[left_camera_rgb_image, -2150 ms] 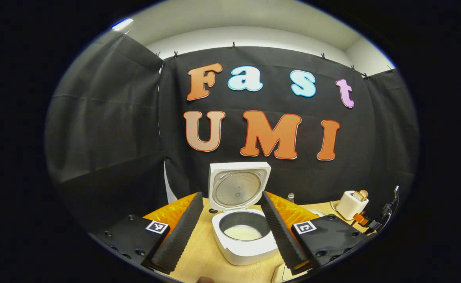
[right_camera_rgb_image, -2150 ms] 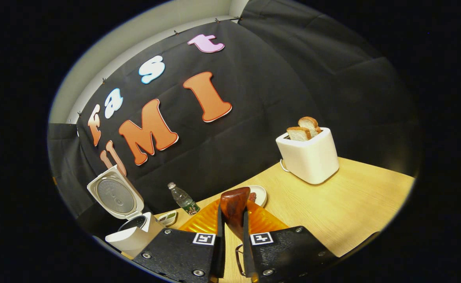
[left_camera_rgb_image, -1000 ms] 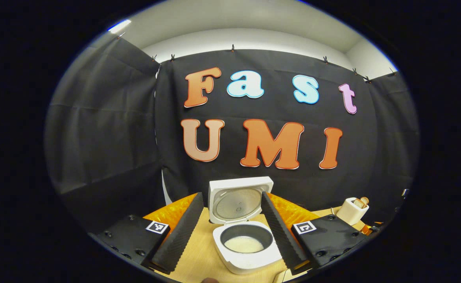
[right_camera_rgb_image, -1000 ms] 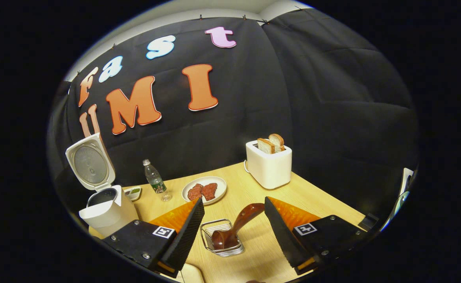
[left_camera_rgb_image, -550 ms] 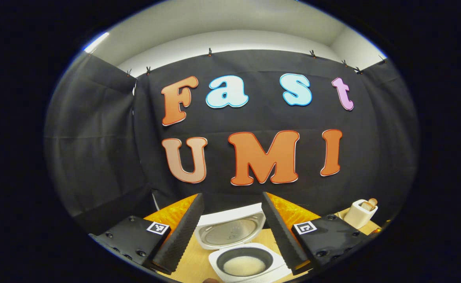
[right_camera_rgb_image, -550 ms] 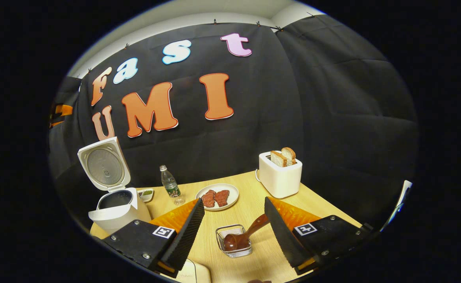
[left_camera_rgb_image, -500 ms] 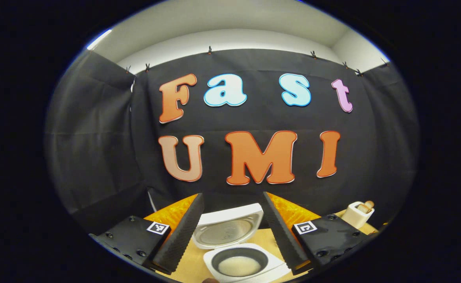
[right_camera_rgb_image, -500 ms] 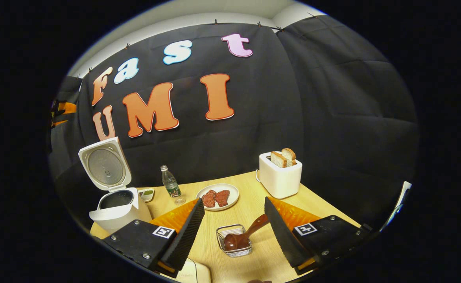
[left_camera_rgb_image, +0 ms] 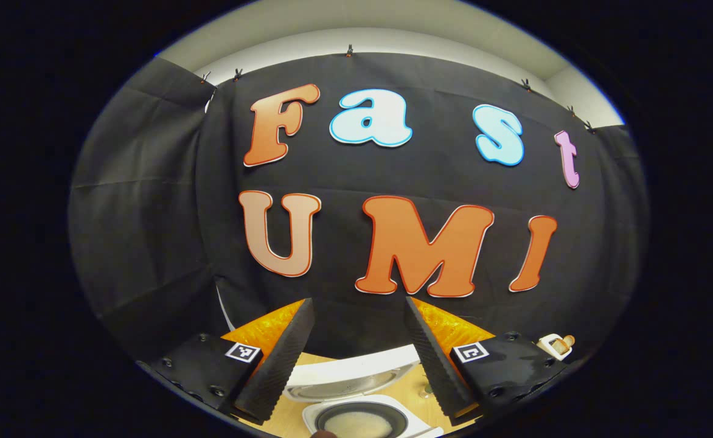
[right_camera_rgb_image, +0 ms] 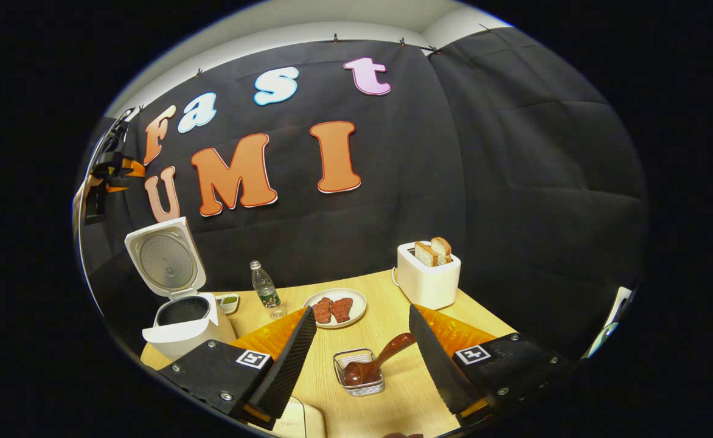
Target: Close the left gripper, press the button to open the rice cooker; take a wooden spoon from the chopstick holder with the right hand, scoop a spoonful of rice and pour it into the rice cooker, then put the wooden spoon back into the chopstick holder.
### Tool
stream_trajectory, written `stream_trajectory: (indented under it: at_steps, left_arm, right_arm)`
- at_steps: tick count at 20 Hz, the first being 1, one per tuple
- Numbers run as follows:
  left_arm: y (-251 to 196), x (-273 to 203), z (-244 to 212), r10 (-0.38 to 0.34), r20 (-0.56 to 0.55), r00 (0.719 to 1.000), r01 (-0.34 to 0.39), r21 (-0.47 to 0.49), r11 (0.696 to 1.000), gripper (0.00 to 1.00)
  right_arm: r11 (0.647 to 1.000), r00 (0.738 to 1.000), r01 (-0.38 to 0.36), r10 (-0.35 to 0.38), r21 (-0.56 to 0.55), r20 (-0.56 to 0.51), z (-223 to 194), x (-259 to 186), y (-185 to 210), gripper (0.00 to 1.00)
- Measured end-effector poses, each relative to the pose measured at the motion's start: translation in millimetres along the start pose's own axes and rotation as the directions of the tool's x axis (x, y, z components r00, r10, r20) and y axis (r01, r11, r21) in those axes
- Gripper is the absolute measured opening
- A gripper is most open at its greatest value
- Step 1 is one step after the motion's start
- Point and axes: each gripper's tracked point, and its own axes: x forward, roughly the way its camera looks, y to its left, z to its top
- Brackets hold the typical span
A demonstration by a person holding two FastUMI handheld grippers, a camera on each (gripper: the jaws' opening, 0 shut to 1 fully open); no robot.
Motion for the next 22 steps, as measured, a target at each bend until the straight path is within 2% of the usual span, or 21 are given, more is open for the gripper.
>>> stream_trajectory:
  at_steps: [2, 5, 10, 14, 17, 22]
  left_arm:
    - [3.9, 27.2, -19.6, 0.016, -0.062, 0.998, -0.016, 0.013, 1.000, 0.99]
    - [6.5, 53.6, -58.7, 0.025, -0.151, 0.988, -0.028, -0.021, 0.999, 1.00]
    - [27.7, 77.1, -110.9, 0.071, -0.263, 0.962, -0.086, -0.048, 0.995, 1.00]
    - [40.6, 77.8, -133.3, 0.108, -0.289, 0.951, -0.118, -0.019, 0.993, 1.00]
    - [39.1, 72.6, -140.1, 0.106, -0.301, 0.948, -0.130, -0.059, 0.990, 1.00]
    - [25.5, 42.9, -151.4, 0.055, -0.356, 0.933, -0.090, -0.083, 0.992, 1.00]
  right_arm:
    - [1.000, 1.000, -0.004, 0.004, 0.002, 0.007, 6.5, -1.9, 1.5, 0.95]
    - [1.000, 1.000, -0.007, 0.007, 0.011, 0.029, 15.9, -6.1, 3.1, 0.95]
    - [1.000, 0.999, 0.004, -0.004, 0.004, 0.034, 20.3, -11.1, -4.0, 0.95]
    - [1.000, 1.000, 0.002, -0.002, 0.006, 0.029, 23.1, -8.4, -2.6, 0.95]
    - [1.000, 1.000, 0.013, -0.013, -0.017, 0.028, 35.3, -10.4, -5.4, 0.95]
    - [0.999, 0.997, 0.026, -0.023, -0.030, 0.080, 72.3, -22.4, -7.0, 0.95]
